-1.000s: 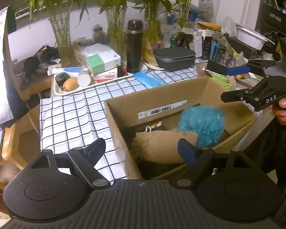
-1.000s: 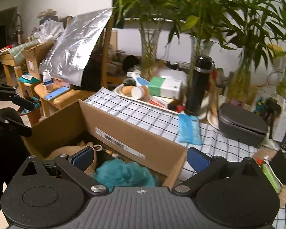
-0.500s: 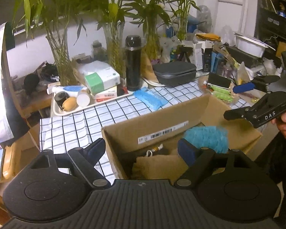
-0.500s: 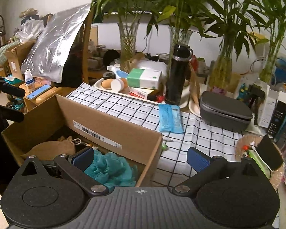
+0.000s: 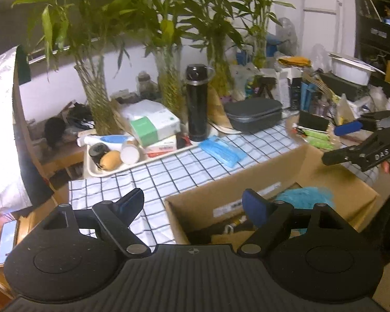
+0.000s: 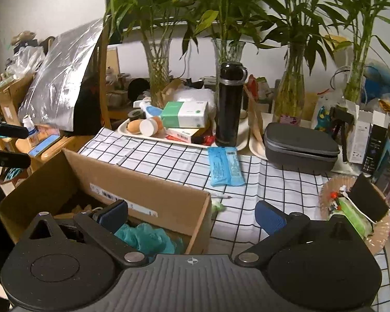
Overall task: Organize soft objects
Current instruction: 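Withdraw both tools from the box back over the table, then reach right tool to the white cable adapter and close on it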
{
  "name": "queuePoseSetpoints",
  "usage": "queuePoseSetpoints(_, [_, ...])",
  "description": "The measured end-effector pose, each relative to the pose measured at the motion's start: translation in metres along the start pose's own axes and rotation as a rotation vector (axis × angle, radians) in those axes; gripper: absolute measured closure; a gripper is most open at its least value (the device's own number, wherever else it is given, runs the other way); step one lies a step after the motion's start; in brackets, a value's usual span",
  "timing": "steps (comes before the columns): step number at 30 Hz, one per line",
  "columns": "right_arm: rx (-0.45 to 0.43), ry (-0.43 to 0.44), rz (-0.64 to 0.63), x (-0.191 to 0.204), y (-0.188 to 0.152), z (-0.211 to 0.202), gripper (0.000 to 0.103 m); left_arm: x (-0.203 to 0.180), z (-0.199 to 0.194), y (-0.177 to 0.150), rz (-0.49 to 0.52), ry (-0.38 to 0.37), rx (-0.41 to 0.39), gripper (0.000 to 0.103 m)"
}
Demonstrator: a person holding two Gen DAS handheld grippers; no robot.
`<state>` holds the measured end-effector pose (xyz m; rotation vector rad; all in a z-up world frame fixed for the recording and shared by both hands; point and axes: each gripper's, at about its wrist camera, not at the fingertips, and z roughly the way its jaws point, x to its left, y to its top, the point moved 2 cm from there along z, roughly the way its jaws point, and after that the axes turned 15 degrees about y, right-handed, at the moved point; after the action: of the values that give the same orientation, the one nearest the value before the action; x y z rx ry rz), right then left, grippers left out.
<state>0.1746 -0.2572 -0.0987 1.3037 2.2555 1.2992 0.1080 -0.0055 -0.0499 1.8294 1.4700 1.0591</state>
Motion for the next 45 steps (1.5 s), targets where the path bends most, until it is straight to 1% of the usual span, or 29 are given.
queuePoseSetpoints(2, [-0.004,-0.007,0.008,-0.002,0.001,0.002,0.0,0.002,0.005,0.002,-0.002,-0.008,0.014,0.02])
queuePoseSetpoints(4, [-0.007,-0.012,0.01,-0.003,0.002,0.003,0.0,0.007,0.012,0.003,-0.03,-0.011,0.032,0.02])
queuePoseSetpoints(8, [-0.011,-0.019,0.009,-0.006,0.004,0.006,0.0,0.016,0.022,0.005,-0.074,0.0,0.036,0.02])
queuePoseSetpoints(15, [-0.031,-0.051,0.026,-0.017,0.011,0.009,0.0,0.026,0.034,0.01,-0.1,0.039,0.004,0.02])
queuePoseSetpoints(21, [-0.028,-0.047,0.082,-0.03,0.014,0.015,0.0,0.036,0.048,0.014,-0.132,-0.016,0.006,0.02])
queuePoseSetpoints(26, [-0.014,-0.047,0.07,-0.036,0.016,0.023,0.0,0.041,0.063,0.018,-0.15,-0.049,0.011,0.02])
queuePoseSetpoints(29, [-0.011,-0.047,0.067,-0.042,0.018,0.027,0.0,0.044,0.072,0.02,-0.161,-0.053,0.002,0.02])
queuePoseSetpoints(32, [-0.02,-0.044,0.073,-0.05,0.021,0.03,0.0,0.048,0.083,0.023,-0.175,-0.048,-0.013,0.02])
queuePoseSetpoints(35, [-0.022,-0.05,0.08,-0.059,0.023,0.034,0.0,0.051,0.098,0.027,-0.194,0.006,-0.016,0.02])
queuePoseSetpoints(39, [-0.016,-0.06,0.09,-0.071,0.024,0.04,0.0,0.054,0.123,0.031,-0.225,-0.011,0.001,0.02])
queuePoseSetpoints(45, [0.003,-0.051,0.101,-0.087,0.026,0.051,0.0,0.052,0.157,0.028,-0.228,-0.01,0.039,0.02])
